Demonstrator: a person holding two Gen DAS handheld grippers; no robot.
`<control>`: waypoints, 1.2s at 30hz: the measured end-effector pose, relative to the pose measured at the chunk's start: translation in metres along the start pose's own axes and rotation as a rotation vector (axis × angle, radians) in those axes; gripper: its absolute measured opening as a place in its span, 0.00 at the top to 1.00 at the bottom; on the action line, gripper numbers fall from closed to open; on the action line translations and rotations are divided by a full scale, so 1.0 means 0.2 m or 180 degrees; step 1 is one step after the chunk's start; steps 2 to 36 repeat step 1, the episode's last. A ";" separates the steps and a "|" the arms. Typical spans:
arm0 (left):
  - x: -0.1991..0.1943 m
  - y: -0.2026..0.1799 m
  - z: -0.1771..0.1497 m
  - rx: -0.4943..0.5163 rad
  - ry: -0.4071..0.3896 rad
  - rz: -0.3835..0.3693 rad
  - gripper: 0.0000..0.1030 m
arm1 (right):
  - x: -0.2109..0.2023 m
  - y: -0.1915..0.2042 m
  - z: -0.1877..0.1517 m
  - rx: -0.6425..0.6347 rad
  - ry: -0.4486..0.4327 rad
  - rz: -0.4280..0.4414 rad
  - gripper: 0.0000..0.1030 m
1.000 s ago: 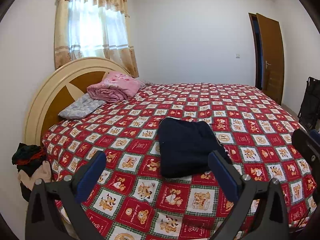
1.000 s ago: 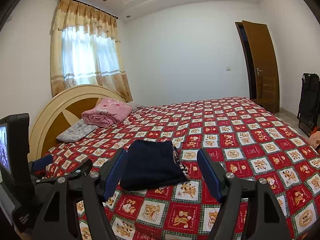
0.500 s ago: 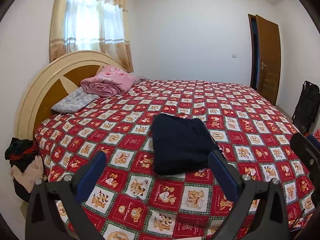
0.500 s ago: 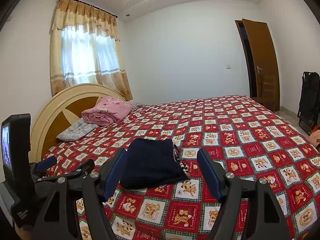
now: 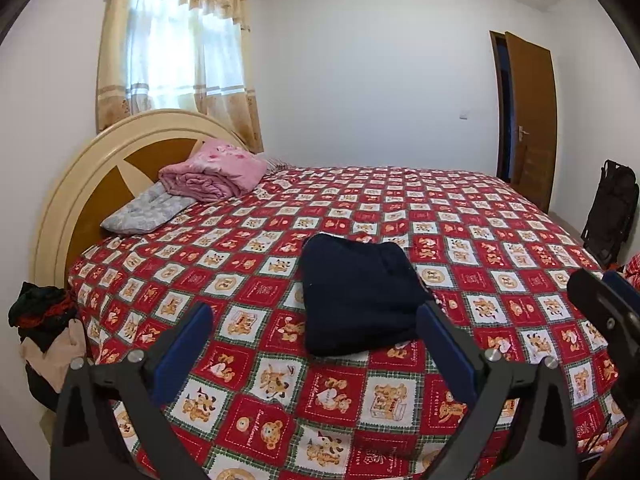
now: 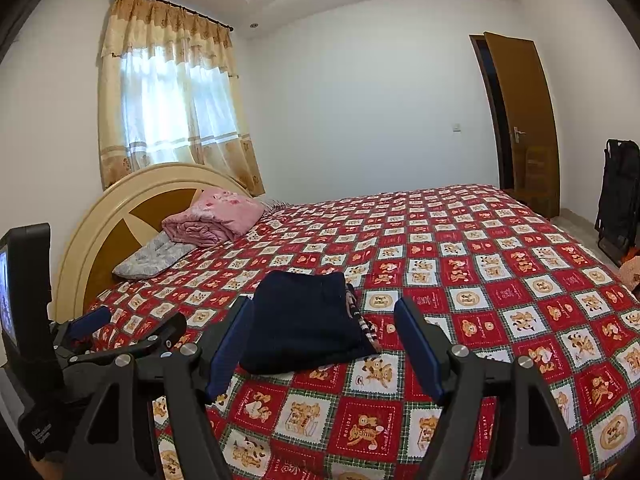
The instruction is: Fold small clothes
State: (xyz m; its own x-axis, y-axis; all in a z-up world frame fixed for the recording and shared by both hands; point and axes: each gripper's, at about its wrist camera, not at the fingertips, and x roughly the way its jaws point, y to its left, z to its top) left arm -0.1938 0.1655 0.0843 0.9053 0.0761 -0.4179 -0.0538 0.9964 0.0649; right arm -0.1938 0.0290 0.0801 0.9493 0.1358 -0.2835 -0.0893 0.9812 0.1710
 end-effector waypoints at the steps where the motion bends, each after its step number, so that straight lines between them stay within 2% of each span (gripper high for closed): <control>1: 0.00 0.00 0.00 -0.0002 0.0011 -0.0003 0.00 | 0.00 0.00 0.00 0.0004 -0.0001 -0.0003 0.29; 36: 0.00 0.00 0.00 -0.0002 0.0011 -0.0003 0.00 | 0.00 0.00 0.00 0.0004 -0.0001 -0.0003 0.29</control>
